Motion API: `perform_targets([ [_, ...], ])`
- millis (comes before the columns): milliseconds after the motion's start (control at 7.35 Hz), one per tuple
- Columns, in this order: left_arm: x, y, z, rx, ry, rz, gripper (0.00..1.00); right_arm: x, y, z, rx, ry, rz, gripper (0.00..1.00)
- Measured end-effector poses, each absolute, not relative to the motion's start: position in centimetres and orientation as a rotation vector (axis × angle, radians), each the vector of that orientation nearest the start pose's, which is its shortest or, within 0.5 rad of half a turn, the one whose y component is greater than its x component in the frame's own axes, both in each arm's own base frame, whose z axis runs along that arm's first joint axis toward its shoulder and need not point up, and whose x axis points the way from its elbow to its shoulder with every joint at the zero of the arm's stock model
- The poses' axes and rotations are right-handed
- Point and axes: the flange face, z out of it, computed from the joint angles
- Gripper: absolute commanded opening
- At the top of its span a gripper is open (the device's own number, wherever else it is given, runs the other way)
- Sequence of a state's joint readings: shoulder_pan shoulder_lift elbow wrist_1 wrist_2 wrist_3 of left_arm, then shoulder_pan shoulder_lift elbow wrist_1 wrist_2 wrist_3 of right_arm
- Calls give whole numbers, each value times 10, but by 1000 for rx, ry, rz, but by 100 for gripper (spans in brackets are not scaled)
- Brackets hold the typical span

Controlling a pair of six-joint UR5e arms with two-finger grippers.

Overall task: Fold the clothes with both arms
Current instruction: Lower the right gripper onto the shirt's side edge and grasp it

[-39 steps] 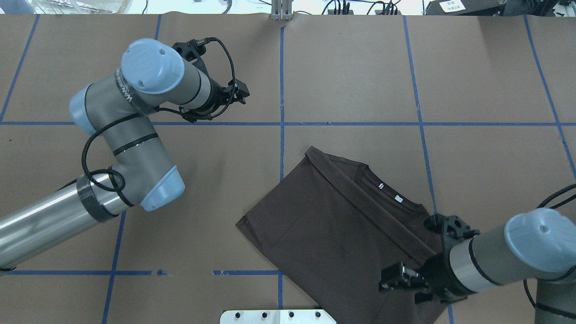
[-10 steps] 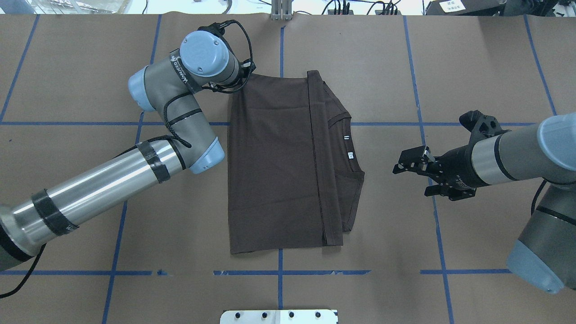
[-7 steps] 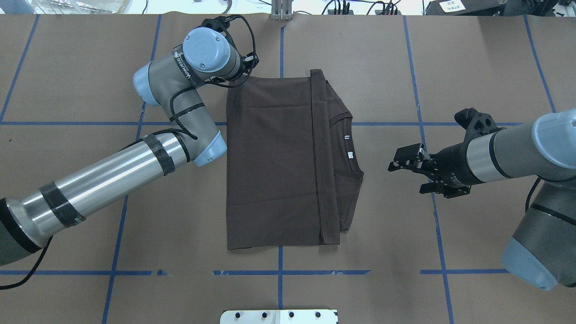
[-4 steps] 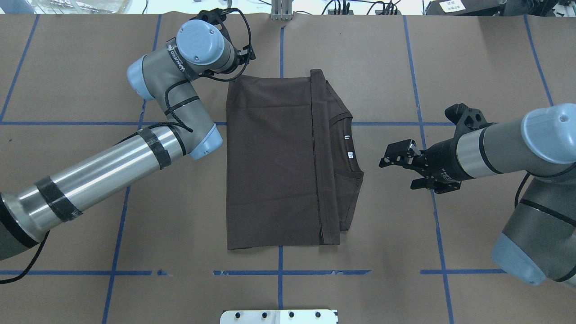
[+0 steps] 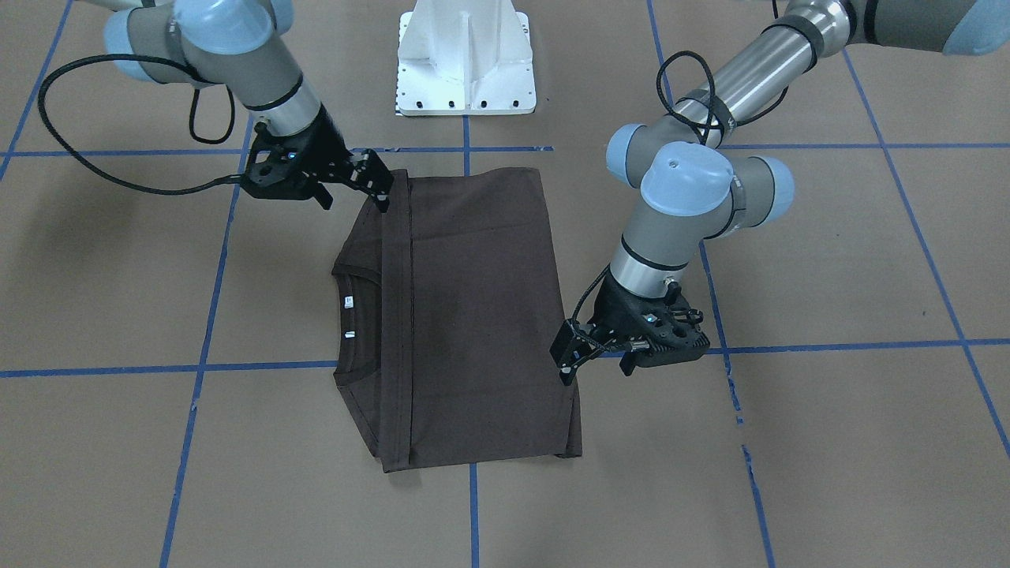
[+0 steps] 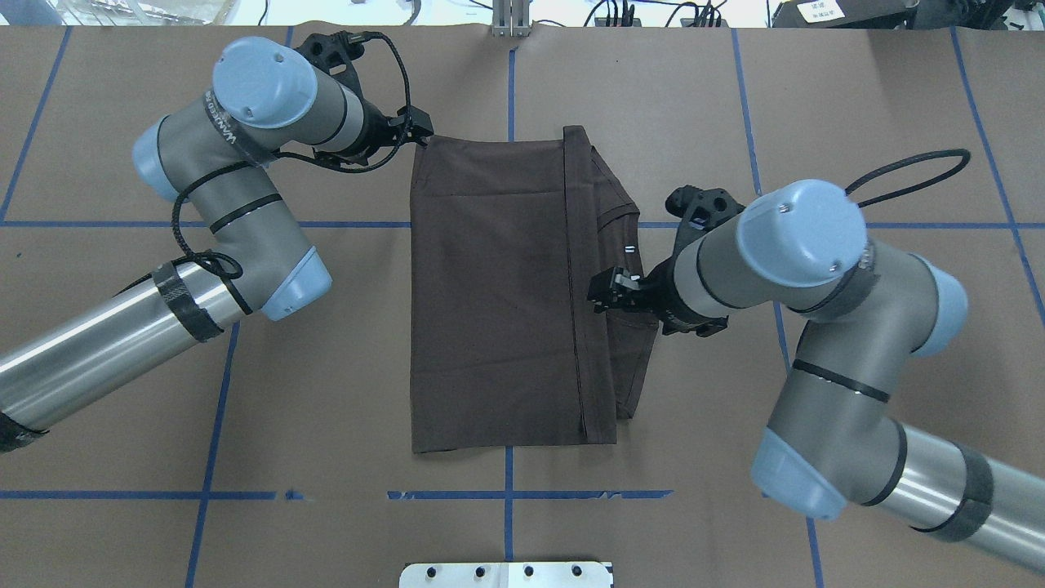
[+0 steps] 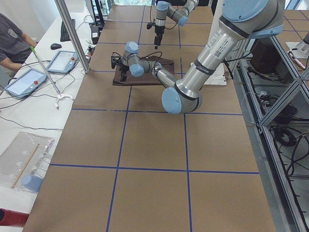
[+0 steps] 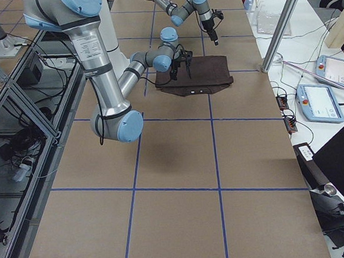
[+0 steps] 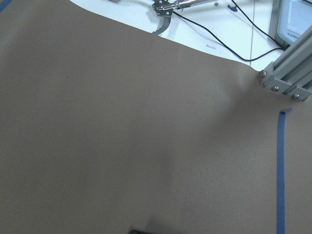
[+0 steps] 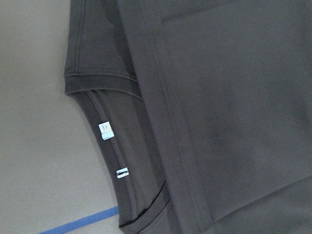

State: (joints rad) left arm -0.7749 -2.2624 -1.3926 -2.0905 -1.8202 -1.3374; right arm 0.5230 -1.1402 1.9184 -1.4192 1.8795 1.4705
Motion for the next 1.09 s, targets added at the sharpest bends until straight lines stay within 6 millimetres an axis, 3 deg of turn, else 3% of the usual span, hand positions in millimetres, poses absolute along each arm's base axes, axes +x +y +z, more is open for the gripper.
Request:
perform_targets([
  [272,433,-578,257,311,1012,-324,100,-528,-354,228,71,-823,163,100],
  [408,427,-572,255,312,1013,-319,100,-549,-341,222,72,-750,128,100],
  [816,425,-568,254,310,1016,-319,100,-577,-305,237,32,-608,53,100],
  [1089,425,-568,253,308,1017,-322,100,-583,-299,247,20,-572,38,100],
])
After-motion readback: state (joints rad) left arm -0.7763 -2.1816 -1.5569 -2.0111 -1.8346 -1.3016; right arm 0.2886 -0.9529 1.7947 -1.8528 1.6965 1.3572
